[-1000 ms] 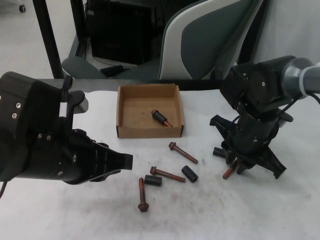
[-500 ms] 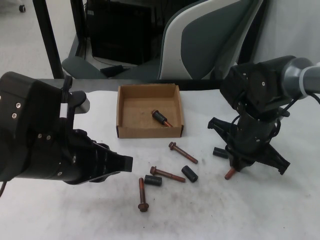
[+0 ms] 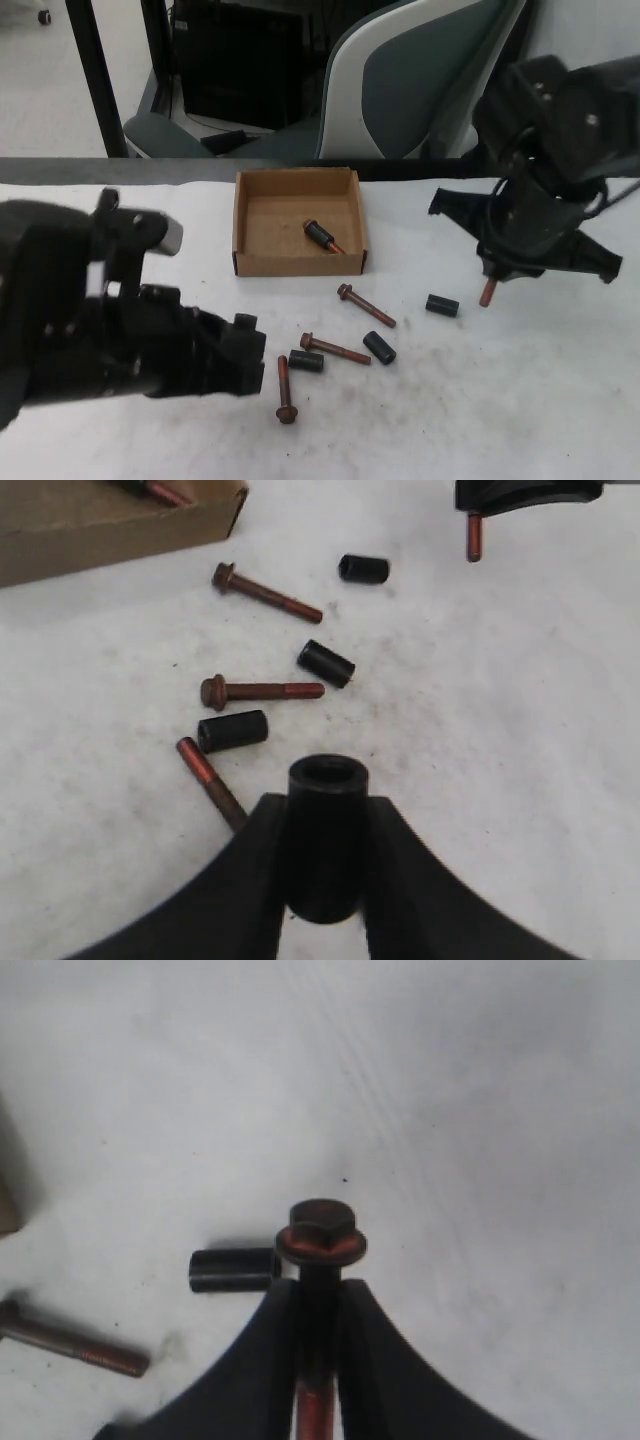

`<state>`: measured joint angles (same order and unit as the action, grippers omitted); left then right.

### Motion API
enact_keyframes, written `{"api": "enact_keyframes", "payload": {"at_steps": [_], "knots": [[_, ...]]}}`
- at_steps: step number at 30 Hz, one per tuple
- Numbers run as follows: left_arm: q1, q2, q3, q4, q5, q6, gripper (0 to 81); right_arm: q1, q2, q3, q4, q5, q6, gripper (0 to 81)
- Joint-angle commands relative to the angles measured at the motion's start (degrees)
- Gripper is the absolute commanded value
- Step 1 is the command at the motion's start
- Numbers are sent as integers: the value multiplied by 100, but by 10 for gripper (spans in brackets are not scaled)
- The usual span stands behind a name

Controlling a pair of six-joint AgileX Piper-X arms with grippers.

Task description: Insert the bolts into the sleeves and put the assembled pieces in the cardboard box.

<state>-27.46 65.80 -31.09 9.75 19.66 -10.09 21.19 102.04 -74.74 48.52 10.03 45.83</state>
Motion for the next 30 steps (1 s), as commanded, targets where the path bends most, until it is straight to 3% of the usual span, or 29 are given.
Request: {"api": "enact_keyframes", "payload": {"at_steps": [1, 4, 9, 15, 19, 24, 27, 30], "knots": [[-80, -428, 523, -1146, 446, -13, 8, -4, -839, 752, -656, -35, -128, 3], [-142, -742, 810, -1777, 639, -5, 8, 66, -1669, 1529, -1354, -99, -291, 3], [-140, -857, 1073, -2408, 1630, 48, 8, 376, -3139, 2847, -2671, -367, -527, 3], [-318, -857, 1271, -2550, 2640, 1474, 8, 970, -4670, 3956, -4034, -1037, -1480, 3], [-379, -857, 1355, -2496, 2677, 1969, 8, 1315, -5207, 4295, -4157, -1272, -1893, 3], [-378, -719, 1354, -2497, 2624, 2214, 8, 1779, -5217, 4300, -4463, -2047, -2882, 3], [-378, -593, 1354, -2497, 2626, 2215, 8, 2069, -5126, 4300, -4779, -2151, -3655, 3], [-378, -555, 1354, -2497, 2626, 2199, 8, 2240, -4963, 4300, -5142, -2149, -3721, 3]]}}
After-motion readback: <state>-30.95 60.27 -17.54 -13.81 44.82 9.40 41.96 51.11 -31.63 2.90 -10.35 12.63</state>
